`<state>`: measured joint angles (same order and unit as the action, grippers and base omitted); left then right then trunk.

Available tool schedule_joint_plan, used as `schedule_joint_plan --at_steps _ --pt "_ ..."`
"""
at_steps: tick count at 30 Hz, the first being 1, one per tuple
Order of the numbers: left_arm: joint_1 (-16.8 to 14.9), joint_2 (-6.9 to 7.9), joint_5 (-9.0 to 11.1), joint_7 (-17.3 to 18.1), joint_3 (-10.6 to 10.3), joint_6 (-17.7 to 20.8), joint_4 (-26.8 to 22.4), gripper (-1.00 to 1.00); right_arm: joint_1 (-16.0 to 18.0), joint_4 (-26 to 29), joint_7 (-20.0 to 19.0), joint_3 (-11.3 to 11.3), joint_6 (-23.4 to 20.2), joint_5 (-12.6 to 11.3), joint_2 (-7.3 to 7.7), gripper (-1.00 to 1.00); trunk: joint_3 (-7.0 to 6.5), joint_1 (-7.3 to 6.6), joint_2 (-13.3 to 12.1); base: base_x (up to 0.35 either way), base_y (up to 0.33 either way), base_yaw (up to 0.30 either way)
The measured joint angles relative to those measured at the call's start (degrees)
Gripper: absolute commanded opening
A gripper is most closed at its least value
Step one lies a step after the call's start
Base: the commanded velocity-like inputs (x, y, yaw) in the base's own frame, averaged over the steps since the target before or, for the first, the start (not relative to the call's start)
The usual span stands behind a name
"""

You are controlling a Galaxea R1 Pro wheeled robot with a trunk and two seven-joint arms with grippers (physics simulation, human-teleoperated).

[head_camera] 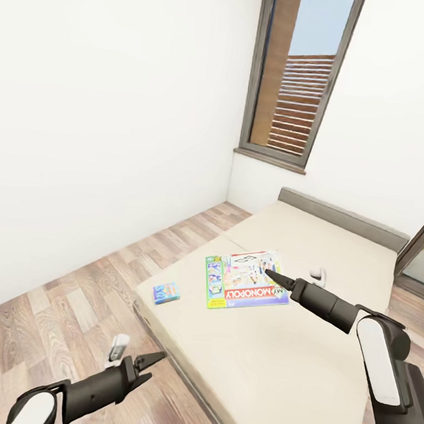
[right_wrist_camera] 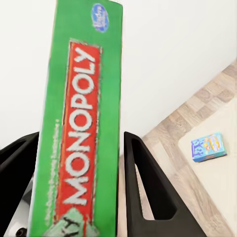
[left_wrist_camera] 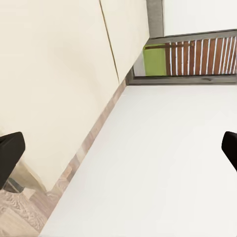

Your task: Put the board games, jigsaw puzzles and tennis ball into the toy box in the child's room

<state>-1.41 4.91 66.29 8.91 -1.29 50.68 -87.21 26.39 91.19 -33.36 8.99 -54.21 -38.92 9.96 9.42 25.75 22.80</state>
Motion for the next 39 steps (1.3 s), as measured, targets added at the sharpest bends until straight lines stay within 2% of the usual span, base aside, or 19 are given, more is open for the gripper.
schedule_joint_plan --at_steps 2,7,27,39 --pt "-0.02 -0.02 -0.81 -0.02 -0.21 0.02 0.02 1.0 -0.02 0.0 -0.03 -0.18 0.21 0.04 -0.01 -1.0 -0.01 0.0 0.0 0.0 0.307 0.036" --pt "-0.03 -0.02 -1.16 -0.04 -0.29 0.03 0.07 1.0 -0.06 -0.04 -0.06 -0.29 0.37 0.11 -0.01 -1.0 -0.03 0.0 0.0 0.0 0.318 0.021" --pt "-0.03 -0.03 -1.38 -0.01 -0.33 0.03 0.07 1.0 -0.09 -0.15 -0.25 0.16 0.53 0.02 0.14 -1.0 -0.12 0.0 0.0 0.0 0.326 0.011" --pt "-0.02 -0.02 -1.02 0.69 -0.4 0.01 0.02 1.0 0.0 -0.15 0.0 0.24 0.47 0.02 0.12 -1.0 -0.31 0.0 0.0 0.0 0.092 0.214"
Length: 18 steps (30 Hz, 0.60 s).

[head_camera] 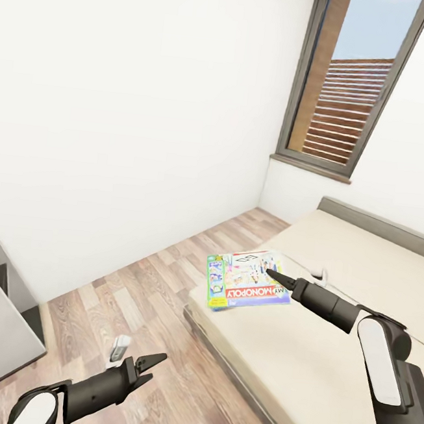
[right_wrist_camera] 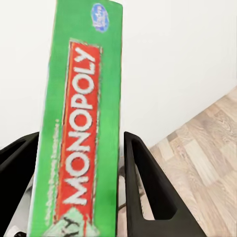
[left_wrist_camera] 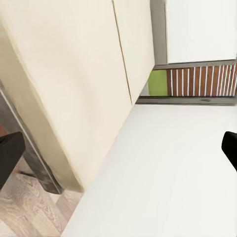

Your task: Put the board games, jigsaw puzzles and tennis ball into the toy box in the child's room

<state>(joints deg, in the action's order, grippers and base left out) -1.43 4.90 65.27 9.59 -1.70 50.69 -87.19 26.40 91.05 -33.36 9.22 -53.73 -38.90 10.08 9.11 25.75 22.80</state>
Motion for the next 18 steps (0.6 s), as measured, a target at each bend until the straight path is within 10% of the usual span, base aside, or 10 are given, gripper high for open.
schedule_joint_plan --at_steps 18 --pt "-0.15 0.0 -0.21 -0.21 -0.17 0.0 -0.01 1.0 0.01 0.01 0.21 -0.37 0.07 0.31 -0.14 -1.0 -0.02 0.0 0.0 0.0 0.006 0.292"
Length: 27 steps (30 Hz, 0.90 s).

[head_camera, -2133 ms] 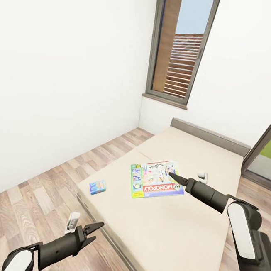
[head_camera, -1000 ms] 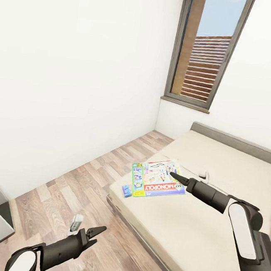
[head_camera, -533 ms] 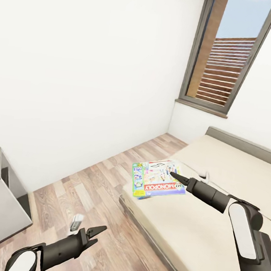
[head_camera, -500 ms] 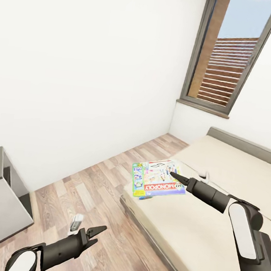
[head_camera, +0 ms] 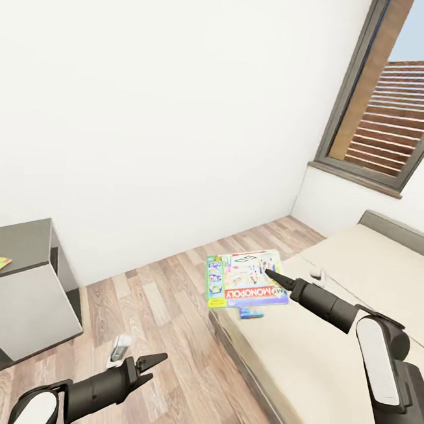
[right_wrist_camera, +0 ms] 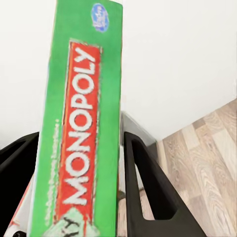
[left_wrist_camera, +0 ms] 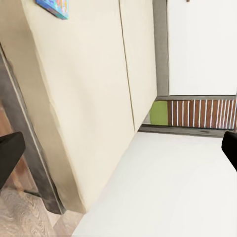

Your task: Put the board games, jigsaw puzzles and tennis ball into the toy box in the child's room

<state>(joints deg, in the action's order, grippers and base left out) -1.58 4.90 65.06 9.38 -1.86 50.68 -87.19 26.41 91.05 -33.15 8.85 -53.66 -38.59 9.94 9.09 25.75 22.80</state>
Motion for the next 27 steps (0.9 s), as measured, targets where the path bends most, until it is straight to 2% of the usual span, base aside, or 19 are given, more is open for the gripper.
schedule_joint_plan --at_steps 12,27 --pt "-0.21 -0.02 -0.03 -0.04 -0.08 0.08 0.18 1.0 0.0 0.02 -0.03 -0.29 -0.33 -0.03 -0.01 -1.0 0.0 0.0 0.0 0.0 0.0 0.298" --pt "-0.5 -0.73 -0.15 -0.58 -1.24 0.27 0.5 1.0 0.0 0.04 -0.06 -0.41 -0.68 -0.06 -0.01 -1.0 0.0 0.0 0.0 0.0 0.0 0.298"
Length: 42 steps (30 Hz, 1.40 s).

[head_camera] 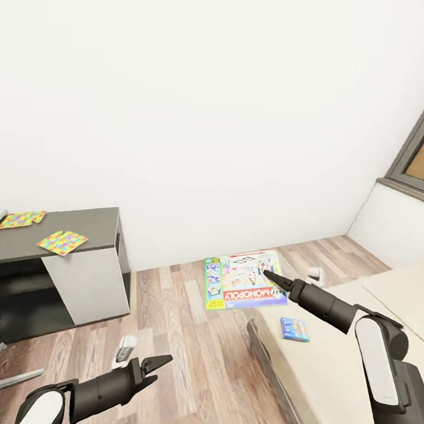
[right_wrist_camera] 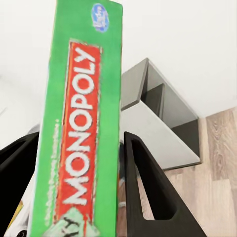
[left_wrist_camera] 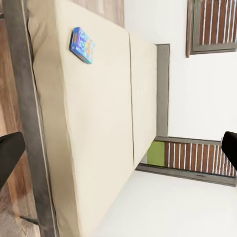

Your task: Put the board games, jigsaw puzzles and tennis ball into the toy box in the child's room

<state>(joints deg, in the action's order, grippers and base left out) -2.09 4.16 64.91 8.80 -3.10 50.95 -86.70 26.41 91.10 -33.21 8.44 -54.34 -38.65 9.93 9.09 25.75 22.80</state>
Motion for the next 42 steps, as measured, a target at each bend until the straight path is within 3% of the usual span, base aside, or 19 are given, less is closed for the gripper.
schedule_joint_plan --at_steps 42 --pt "-0.05 -1.71 -0.26 0.76 -0.2 -0.28 1.1 1.0 0.0 0.01 -0.09 0.69 -0.01 0.0 0.48 -1.0 0.0 0.0 0.0 0.0 0.0 0.298"
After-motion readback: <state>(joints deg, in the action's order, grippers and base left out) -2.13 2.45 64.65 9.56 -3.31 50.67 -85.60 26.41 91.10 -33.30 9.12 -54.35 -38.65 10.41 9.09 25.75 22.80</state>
